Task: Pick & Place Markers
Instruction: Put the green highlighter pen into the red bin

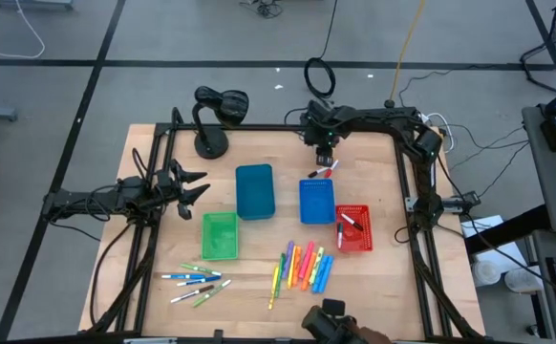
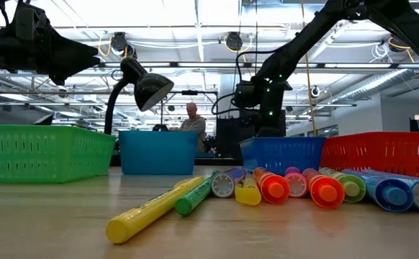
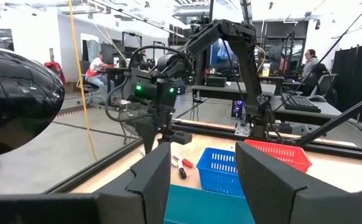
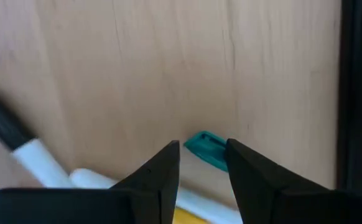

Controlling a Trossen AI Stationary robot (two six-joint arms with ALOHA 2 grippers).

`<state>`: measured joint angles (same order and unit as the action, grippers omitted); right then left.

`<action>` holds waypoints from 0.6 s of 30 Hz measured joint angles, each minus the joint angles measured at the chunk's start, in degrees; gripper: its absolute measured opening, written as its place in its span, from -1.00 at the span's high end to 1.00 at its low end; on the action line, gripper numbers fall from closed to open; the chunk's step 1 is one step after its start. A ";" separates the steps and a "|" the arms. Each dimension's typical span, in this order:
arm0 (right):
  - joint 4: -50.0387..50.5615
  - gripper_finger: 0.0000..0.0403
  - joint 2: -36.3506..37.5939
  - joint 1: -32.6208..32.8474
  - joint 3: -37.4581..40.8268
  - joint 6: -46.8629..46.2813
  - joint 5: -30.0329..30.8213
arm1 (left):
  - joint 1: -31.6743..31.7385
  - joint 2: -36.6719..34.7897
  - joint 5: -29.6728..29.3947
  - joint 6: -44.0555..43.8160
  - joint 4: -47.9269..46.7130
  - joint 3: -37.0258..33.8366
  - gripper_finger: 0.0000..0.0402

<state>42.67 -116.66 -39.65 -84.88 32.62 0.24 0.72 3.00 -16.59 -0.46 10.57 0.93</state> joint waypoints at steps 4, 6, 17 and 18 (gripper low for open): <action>0.17 0.41 1.39 0.42 0.30 -0.78 -0.34 | 0.01 -0.02 0.01 0.00 0.00 0.00 0.08; -0.53 0.41 2.68 0.48 0.28 -0.72 -0.19 | 0.00 -0.01 0.00 0.00 0.00 0.00 0.08; -3.16 0.41 3.98 -2.20 0.16 0.81 0.95 | 0.00 -0.01 0.01 0.00 0.00 0.00 0.08; -3.27 0.41 3.77 -2.56 0.37 0.98 0.56 | 0.01 0.00 0.01 0.01 0.00 0.00 0.08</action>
<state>39.40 -112.89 -42.21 -84.51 33.60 0.80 0.73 3.01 -16.58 -0.45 10.57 0.93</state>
